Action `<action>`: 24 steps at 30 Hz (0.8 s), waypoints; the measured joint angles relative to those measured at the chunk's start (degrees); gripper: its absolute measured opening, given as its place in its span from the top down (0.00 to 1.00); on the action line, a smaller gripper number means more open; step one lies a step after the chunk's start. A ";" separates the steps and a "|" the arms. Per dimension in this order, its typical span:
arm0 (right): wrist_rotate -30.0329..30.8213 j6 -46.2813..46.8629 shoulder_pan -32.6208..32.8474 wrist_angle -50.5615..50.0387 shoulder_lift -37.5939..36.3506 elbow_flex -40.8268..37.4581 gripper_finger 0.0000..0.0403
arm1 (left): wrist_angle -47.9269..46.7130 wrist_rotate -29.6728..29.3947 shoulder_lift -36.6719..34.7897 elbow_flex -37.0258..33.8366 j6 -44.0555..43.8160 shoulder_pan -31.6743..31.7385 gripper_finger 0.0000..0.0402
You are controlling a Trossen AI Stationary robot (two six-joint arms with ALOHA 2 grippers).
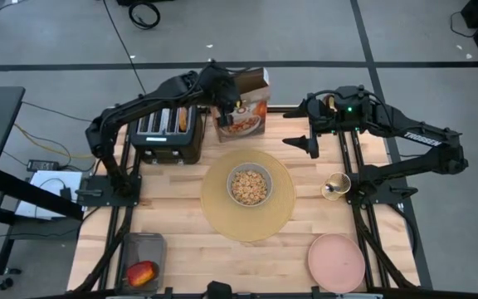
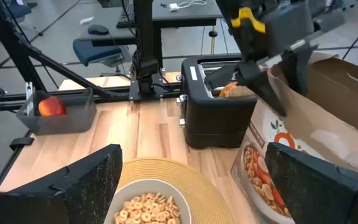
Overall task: Arrange a breakfast setting
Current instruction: Pour the cereal into the gray bowl, then put the pink plate on the brown table mat to the bottom left of the gray bowl
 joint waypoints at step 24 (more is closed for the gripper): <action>2.26 -1.92 -1.11 1.72 0.00 0.00 0.02 | 3.87 0.71 -8.90 -0.07 -11.44 -4.16 0.50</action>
